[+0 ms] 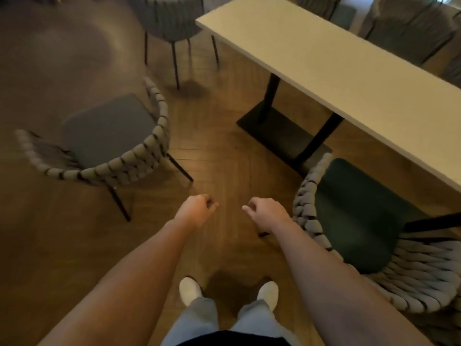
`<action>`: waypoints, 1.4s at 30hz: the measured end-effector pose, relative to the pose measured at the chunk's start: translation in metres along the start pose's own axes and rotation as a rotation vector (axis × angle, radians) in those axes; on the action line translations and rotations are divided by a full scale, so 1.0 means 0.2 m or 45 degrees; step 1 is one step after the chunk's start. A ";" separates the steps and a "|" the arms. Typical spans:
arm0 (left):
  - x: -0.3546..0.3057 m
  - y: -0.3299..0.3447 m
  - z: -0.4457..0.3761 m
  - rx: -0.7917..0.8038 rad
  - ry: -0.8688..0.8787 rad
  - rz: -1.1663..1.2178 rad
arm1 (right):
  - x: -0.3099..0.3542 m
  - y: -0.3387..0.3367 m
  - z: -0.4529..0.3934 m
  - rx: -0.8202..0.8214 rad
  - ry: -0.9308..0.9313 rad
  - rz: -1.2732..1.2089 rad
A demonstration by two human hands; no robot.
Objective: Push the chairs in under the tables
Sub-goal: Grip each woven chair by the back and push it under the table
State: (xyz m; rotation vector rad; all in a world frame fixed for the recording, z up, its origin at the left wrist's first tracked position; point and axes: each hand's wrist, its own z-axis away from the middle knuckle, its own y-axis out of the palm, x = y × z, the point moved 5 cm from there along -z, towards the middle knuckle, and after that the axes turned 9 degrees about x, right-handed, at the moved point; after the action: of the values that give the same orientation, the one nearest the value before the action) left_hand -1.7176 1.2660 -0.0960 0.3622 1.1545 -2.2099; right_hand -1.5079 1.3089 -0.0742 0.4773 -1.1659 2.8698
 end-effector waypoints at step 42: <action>2.01 -0.93 -0.55 -0.614 -1.249 2.284 | 1.81 -0.06 -1.96 0.170 0.567 -0.763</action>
State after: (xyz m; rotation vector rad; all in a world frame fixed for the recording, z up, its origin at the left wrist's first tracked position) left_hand -2.1507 1.2781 -0.2390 -0.0164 0.3184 -0.3164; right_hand -1.9602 1.5468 -0.2287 0.1342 -0.6250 2.3581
